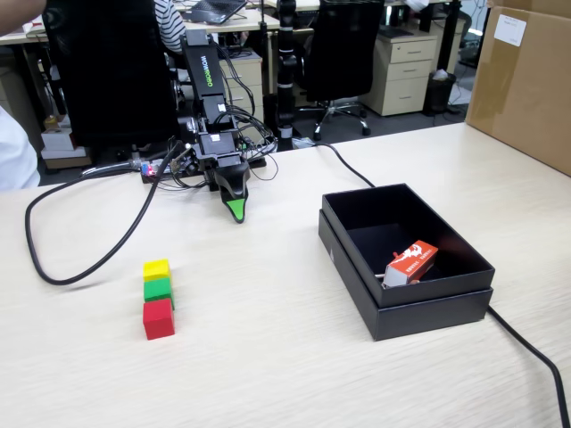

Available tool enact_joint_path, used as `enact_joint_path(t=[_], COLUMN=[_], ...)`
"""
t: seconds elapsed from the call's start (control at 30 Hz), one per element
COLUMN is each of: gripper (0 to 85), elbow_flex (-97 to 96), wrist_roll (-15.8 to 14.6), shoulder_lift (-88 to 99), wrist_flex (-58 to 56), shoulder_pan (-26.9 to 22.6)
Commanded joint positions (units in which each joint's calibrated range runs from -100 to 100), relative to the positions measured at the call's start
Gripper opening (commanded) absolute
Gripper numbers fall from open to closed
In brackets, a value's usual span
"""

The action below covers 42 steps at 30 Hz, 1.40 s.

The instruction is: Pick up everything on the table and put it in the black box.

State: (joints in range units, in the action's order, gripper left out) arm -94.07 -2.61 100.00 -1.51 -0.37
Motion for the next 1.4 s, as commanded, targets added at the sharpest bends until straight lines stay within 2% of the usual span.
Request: enact_joint_path(t=[0.0, 1.37], gripper=[50.4, 50.4], elbow_flex=[-1.85, -0.49], wrist_roll=[-0.49, -0.44], shoulder_lift=[0.00, -0.23], wrist_flex=[-0.78, -1.99], shoulder_pan=[0.00, 0.73])
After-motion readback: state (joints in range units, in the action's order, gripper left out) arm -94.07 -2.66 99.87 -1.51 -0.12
